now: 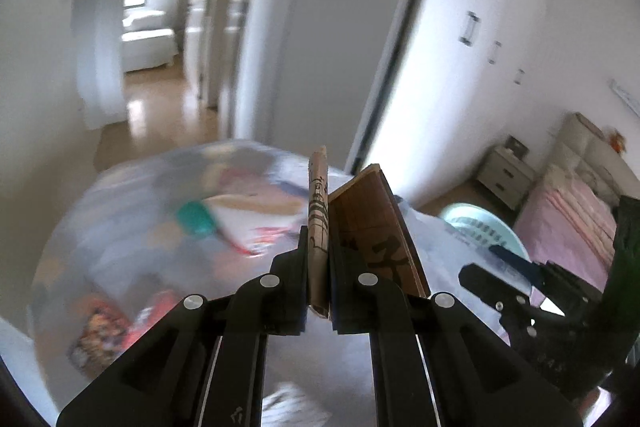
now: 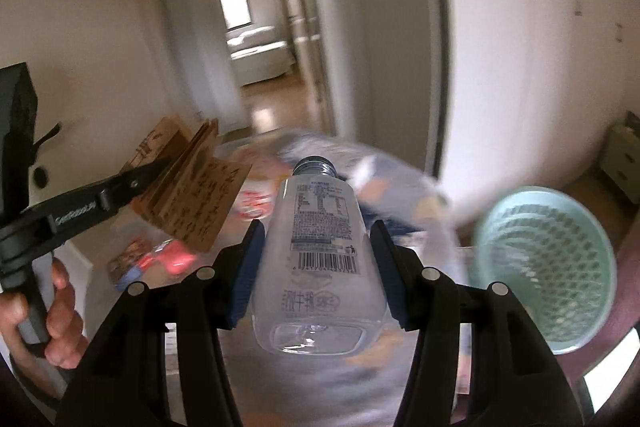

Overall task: Collect trash
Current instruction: 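Carry cardboard and bottle over the teal basket and release both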

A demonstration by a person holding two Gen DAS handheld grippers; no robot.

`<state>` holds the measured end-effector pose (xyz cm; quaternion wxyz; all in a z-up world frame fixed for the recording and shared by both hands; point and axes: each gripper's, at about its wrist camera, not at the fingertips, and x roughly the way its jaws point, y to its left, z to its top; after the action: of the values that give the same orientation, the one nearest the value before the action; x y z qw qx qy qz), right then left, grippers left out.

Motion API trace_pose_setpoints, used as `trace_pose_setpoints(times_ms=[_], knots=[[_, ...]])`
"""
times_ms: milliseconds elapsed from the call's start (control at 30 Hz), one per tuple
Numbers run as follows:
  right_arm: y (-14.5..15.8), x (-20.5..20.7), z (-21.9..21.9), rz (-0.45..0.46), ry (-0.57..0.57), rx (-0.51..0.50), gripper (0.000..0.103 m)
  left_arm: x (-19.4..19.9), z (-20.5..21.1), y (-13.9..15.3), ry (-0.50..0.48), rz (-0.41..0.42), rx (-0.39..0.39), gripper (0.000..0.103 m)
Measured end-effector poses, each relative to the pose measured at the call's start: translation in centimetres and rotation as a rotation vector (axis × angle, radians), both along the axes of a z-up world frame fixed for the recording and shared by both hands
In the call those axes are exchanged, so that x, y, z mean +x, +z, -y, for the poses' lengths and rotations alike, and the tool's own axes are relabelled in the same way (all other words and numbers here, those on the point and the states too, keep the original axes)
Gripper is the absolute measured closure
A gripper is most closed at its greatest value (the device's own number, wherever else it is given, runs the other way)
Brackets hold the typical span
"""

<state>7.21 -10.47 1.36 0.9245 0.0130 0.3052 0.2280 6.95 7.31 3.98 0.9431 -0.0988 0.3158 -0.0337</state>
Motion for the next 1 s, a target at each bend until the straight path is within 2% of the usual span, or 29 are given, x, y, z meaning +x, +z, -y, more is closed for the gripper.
trace_pose_setpoints(times_ms=[333, 533, 667, 867, 1000], knots=[[0.0, 2.0, 12.6, -0.013, -0.26, 0.064, 0.052, 5.0, 11.8, -0.3, -0.218, -0.007, 0.036, 0.097], [-2.5, 4.3, 18.5, -0.053, -0.431, 0.031, 0.052, 8.4, 18.5, -2.0, -0.319, -0.035, 0.064, 0.097], [-4.8, 6.0, 20.8, -0.103, -0.527, -0.028, 0.052, 11.4, 21.8, -4.7, -0.354, -0.098, 0.071, 0.097], [-8.5, 8.7, 24.1, -0.219, -0.566, 0.008, 0.052, 14.6, 24.5, -9.6, -0.377, -0.206, 0.086, 0.097], [-10.4, 10.1, 25.3, -0.272, -0.577, 0.015, 0.052, 15.3, 25.2, -12.2, -0.392, -0.267, 0.097, 0.096]])
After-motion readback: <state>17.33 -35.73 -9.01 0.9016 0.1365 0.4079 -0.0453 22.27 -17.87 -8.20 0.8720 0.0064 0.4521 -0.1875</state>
